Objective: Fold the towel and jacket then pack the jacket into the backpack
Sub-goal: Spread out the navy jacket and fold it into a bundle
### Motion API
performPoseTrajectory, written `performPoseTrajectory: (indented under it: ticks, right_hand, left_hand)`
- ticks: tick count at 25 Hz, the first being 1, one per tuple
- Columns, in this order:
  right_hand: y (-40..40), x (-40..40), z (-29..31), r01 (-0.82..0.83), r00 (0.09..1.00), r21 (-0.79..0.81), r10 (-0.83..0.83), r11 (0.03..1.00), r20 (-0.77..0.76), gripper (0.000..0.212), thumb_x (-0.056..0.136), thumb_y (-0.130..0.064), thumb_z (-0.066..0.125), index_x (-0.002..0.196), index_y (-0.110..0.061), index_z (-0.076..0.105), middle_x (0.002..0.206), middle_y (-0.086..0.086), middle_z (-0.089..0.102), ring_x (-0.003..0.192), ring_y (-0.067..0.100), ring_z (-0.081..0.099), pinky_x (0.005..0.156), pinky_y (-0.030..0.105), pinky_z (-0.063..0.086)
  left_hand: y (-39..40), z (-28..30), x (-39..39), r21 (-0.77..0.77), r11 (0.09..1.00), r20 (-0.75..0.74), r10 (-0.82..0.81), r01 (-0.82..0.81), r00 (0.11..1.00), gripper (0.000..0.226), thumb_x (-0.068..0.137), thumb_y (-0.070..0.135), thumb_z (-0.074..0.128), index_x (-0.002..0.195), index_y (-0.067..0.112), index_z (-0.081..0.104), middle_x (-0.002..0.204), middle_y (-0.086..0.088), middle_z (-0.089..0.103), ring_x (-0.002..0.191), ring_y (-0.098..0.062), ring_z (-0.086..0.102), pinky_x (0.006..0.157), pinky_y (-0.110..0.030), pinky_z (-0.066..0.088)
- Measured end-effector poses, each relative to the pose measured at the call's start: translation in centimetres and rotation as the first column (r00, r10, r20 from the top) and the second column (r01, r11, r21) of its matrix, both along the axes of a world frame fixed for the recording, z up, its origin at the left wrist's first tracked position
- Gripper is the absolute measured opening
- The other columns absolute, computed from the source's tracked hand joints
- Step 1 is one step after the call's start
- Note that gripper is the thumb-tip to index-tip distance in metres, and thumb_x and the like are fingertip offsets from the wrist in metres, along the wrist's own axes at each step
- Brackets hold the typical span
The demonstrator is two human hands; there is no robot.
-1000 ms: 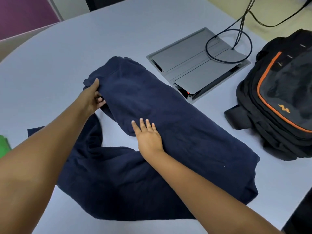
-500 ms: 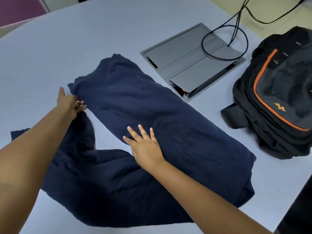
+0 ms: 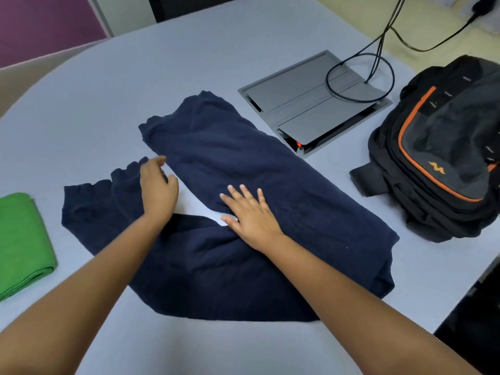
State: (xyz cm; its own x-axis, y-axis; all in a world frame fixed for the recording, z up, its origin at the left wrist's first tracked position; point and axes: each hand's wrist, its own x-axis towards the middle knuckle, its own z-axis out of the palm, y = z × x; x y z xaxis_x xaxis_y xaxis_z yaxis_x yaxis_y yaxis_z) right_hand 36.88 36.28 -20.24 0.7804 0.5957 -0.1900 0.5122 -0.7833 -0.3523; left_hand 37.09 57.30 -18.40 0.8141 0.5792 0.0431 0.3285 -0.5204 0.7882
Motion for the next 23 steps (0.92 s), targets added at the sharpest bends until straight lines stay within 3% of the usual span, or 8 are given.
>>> performPoseTrajectory:
  ticks: [2, 4, 8, 11, 13, 15, 18, 23]
  right_hand:
    - [-2.9, -1.3, 0.3, 0.071, 0.995, 0.020, -0.072, 0.997, 0.069, 0.064, 0.091, -0.056, 0.017, 0.148, -0.027, 0.022, 0.158, -0.004, 0.013, 0.146, 0.019, 0.003, 0.117, 0.048, -0.002]
    - [-5.7, -2.6, 0.2, 0.145, 0.978, -0.034, -0.138, 0.989, 0.157, 0.072, 0.085, -0.060, 0.009, 0.148, -0.027, 0.020, 0.158, -0.003, 0.012, 0.146, 0.020, 0.002, 0.116, 0.049, -0.003]
    - [-10.1, -6.2, -1.2, 0.321, 0.942, -0.123, -0.304, 0.939, 0.143, 0.062, 0.095, -0.054, 0.023, 0.150, -0.027, 0.014, 0.159, -0.003, 0.005, 0.146, 0.021, -0.001, 0.115, 0.049, -0.006]
    - [-12.7, -10.0, -2.7, 0.272, 0.962, -0.220, -0.257, 0.937, 0.093, 0.080, 0.084, -0.066, -0.012, 0.150, -0.026, 0.011, 0.159, -0.006, 0.006, 0.146, 0.016, -0.001, 0.116, 0.049, -0.001]
    - [-13.6, -11.0, -3.5, 0.255, 0.966, -0.243, -0.239, 0.936, 0.095, 0.093, 0.077, -0.068, -0.025, 0.150, -0.024, 0.014, 0.158, -0.006, 0.010, 0.146, 0.016, 0.002, 0.115, 0.049, 0.001]
    - [-13.3, -10.8, -3.0, 0.263, 0.965, -0.248, -0.252, 0.932, 0.076, 0.083, 0.082, -0.066, -0.013, 0.150, -0.024, 0.012, 0.159, -0.006, 0.008, 0.146, 0.015, 0.001, 0.116, 0.049, 0.000]
    - [-12.9, -10.6, -2.0, 0.256, 0.966, -0.291, -0.258, 0.922, 0.033, 0.061, 0.097, -0.052, 0.017, 0.150, -0.025, 0.004, 0.159, -0.006, -0.001, 0.146, 0.015, -0.006, 0.116, 0.049, -0.002]
    - [-11.7, -10.0, -0.2, 0.197, 0.979, -0.284, -0.203, 0.938, 0.009, 0.059, 0.100, -0.045, 0.027, 0.150, -0.024, 0.004, 0.159, -0.003, -0.002, 0.146, 0.020, -0.006, 0.117, 0.045, -0.002]
  left_hand:
    - [-0.6, 0.4, -3.7, 0.001, 1.000, 0.047, 0.008, -0.008, 0.999, 0.034, 0.086, 0.004, 0.044, 0.119, 0.008, 0.049, 0.120, -0.009, 0.048, 0.102, -0.020, 0.052, 0.092, -0.036, 0.045]
    - [-0.3, 0.1, -7.6, -0.052, 0.990, 0.061, 0.131, -0.128, 0.989, 0.033, 0.087, 0.005, 0.044, 0.120, 0.008, 0.046, 0.117, -0.005, 0.047, 0.094, -0.016, 0.052, 0.087, -0.031, 0.044]
    - [-0.7, -1.9, -15.0, -0.137, 0.900, 0.065, 0.425, -0.414, 0.903, 0.033, 0.084, 0.001, 0.045, 0.117, -0.001, 0.043, 0.111, -0.020, 0.047, 0.090, -0.030, 0.053, 0.089, -0.036, 0.042]
    - [-2.0, -3.6, -18.5, -0.253, 0.733, -0.203, 0.598, -0.631, 0.776, 0.031, 0.082, 0.001, 0.045, 0.113, -0.003, 0.045, 0.112, -0.023, 0.051, 0.094, -0.036, 0.055, 0.087, -0.045, 0.044]
    - [-2.9, -4.2, -19.1, -0.399, 0.599, -0.422, 0.553, -0.695, 0.719, 0.037, 0.083, 0.011, 0.045, 0.117, -0.004, 0.043, 0.111, -0.023, 0.056, 0.097, -0.040, 0.057, 0.086, -0.050, 0.047]
    - [-3.7, -3.4, -18.4, -0.647, 0.393, -0.496, 0.434, -0.653, 0.752, 0.042, 0.088, 0.027, 0.048, 0.116, -0.005, 0.046, 0.103, -0.018, 0.060, 0.094, -0.040, 0.058, 0.082, -0.051, 0.051]
    - [-4.3, -1.7, -17.2, -0.928, 0.027, -0.351, 0.274, -0.372, 0.895, 0.043, 0.090, 0.043, 0.054, 0.116, 0.008, 0.055, 0.108, -0.012, 0.065, 0.103, -0.033, 0.061, 0.090, -0.050, 0.051]
    - [-1.7, 1.0, -16.4, -0.993, -0.070, -0.115, 0.383, -0.095, 0.917, 0.040, 0.092, 0.031, 0.054, 0.127, 0.011, 0.055, 0.110, -0.009, 0.070, 0.096, -0.021, 0.068, 0.076, -0.036, 0.059]
